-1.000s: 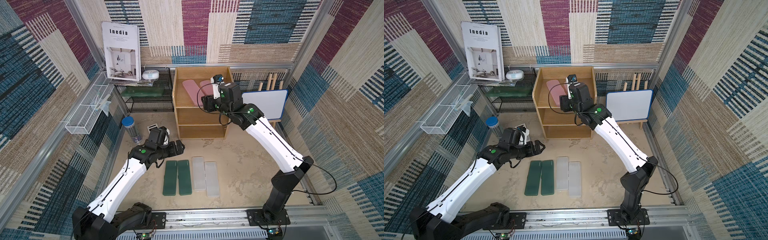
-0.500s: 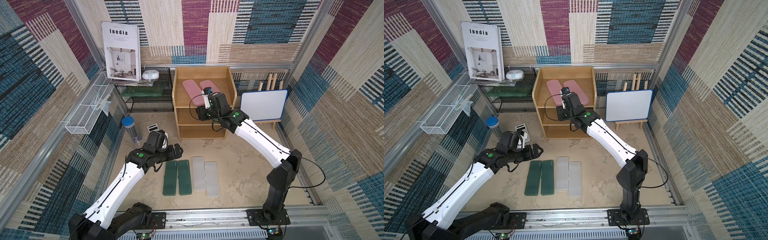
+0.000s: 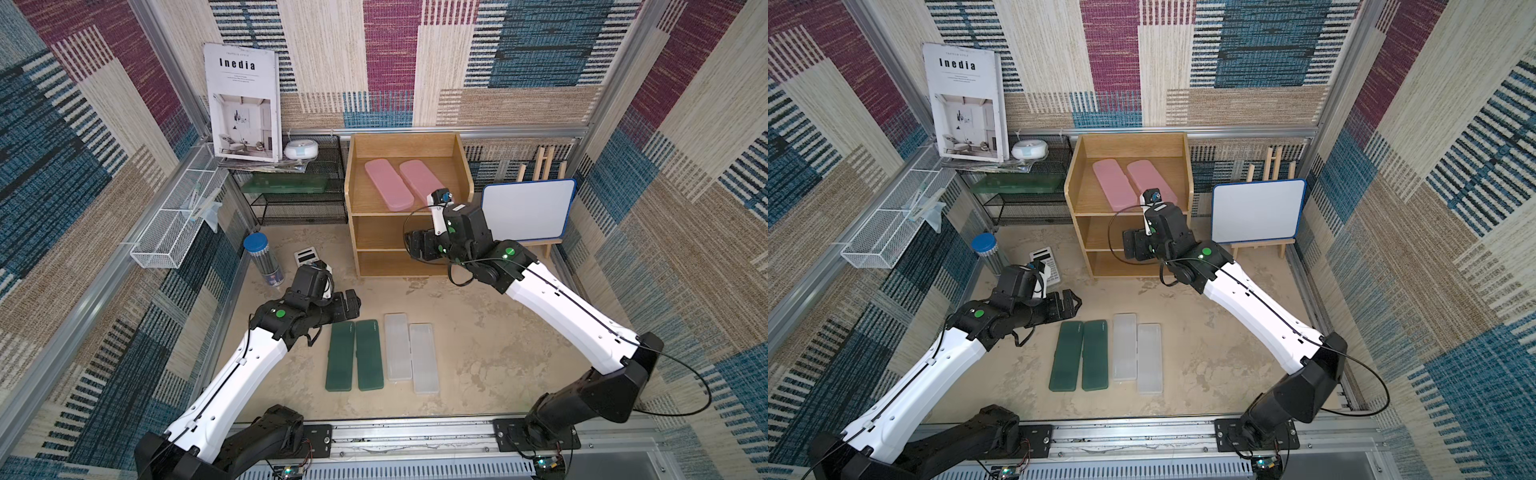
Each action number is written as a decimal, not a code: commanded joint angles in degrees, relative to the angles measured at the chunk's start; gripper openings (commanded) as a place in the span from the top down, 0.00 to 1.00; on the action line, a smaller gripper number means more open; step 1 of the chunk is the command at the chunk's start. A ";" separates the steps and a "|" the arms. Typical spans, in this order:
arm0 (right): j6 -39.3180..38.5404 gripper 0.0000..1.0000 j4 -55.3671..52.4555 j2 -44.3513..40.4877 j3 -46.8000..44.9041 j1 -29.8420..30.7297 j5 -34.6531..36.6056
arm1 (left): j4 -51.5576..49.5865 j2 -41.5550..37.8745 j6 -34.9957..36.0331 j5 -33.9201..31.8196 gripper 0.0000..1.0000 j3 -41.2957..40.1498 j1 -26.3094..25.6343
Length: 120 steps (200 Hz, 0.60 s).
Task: Place the pencil cases on the shelf according to color
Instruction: Pick up the pencil case from the center of the board.
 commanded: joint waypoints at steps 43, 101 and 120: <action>11.06 0.01 3.02 -10.13 -22.66 3.26 1.94 | 3.48 -1.36 3.15 -5.52 0.01 -2.62 0.41; 20.16 0.01 5.79 -8.40 -35.85 7.67 -2.72 | 7.86 -2.06 -1.64 -4.62 0.01 -10.86 0.60; 23.30 0.01 6.21 -5.82 -37.63 9.25 -5.38 | 7.56 -1.22 -2.09 -3.69 0.00 -11.57 0.59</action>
